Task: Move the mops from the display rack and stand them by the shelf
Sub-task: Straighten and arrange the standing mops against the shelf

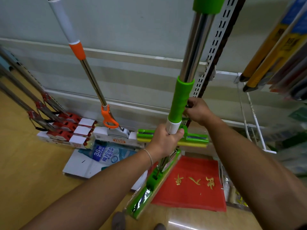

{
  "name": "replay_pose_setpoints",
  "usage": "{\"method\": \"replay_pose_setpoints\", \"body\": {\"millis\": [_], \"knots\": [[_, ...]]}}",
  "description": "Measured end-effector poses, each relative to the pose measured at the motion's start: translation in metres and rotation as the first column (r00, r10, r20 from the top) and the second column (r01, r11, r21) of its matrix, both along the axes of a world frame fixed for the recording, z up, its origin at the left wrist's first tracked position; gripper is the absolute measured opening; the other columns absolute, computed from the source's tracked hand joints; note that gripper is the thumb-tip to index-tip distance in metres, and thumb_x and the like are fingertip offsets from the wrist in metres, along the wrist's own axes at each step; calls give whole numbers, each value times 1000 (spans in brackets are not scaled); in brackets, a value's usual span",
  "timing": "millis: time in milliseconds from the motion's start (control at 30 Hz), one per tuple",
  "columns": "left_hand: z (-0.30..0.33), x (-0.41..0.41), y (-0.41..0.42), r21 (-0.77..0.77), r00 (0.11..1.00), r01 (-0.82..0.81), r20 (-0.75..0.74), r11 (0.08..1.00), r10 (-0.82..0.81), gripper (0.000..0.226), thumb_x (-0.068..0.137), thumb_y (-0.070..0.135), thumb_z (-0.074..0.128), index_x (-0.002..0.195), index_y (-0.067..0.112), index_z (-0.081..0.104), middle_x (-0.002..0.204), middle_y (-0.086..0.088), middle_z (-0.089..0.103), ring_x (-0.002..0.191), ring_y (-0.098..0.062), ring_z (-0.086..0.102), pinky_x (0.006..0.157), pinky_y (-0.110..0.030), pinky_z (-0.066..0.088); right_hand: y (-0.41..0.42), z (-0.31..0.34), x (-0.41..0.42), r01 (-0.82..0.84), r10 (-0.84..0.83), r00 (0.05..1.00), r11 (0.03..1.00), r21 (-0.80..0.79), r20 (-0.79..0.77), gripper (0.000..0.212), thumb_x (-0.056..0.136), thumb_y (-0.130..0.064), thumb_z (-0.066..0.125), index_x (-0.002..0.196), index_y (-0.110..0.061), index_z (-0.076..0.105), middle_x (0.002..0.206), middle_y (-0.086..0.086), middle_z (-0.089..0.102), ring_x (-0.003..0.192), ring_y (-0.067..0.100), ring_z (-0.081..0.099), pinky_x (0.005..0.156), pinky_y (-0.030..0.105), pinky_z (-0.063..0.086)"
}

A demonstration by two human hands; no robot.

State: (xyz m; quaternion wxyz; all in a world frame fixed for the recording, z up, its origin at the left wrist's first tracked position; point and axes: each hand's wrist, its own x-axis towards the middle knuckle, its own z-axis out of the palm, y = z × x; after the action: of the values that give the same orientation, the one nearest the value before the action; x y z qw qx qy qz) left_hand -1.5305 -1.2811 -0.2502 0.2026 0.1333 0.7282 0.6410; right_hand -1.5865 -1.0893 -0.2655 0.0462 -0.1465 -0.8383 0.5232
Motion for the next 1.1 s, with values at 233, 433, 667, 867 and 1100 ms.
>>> {"method": "replay_pose_setpoints", "body": {"millis": [233,433,667,867,1100], "knots": [[8,-25,-2,98,982,159,83,982,-167,21,73,17,62,66,13,42,49,-1,38,41,-17,41,54,-36,42,4,-1,-4,-36,36,999,999,-41,-12,29,81,-2,75,107,-15,75,90,-4,75,67,-7,64,67,15,50],[12,-45,8,152,901,403,110,902,-421,37,87,-9,55,66,13,35,44,5,35,36,-11,36,46,-25,42,7,1,-2,-36,35,999,997,-72,-20,28,81,2,73,98,-19,75,89,-5,74,75,3,65,75,23,53],[8,-61,41,149,917,383,59,912,-395,36,81,0,63,60,11,36,41,3,36,36,-16,36,46,-24,38,-2,4,0,31,-35,998,997,-70,-55,26,82,3,72,105,-10,74,87,-6,72,66,-12,61,66,12,48],[20,-76,62,192,863,474,94,859,-497,32,73,3,61,59,12,33,37,5,33,31,-13,32,42,-21,30,-7,15,5,51,-59,996,992,-116,-63,17,63,-13,63,62,-29,58,50,-22,61,45,-12,52,45,8,42],[16,-87,70,157,835,527,88,835,-544,31,71,1,60,60,13,34,38,2,34,32,-15,35,46,-25,41,4,7,2,98,-103,992,992,-77,-71,42,73,8,73,73,-32,61,59,-16,65,52,-12,57,48,7,44]]}}
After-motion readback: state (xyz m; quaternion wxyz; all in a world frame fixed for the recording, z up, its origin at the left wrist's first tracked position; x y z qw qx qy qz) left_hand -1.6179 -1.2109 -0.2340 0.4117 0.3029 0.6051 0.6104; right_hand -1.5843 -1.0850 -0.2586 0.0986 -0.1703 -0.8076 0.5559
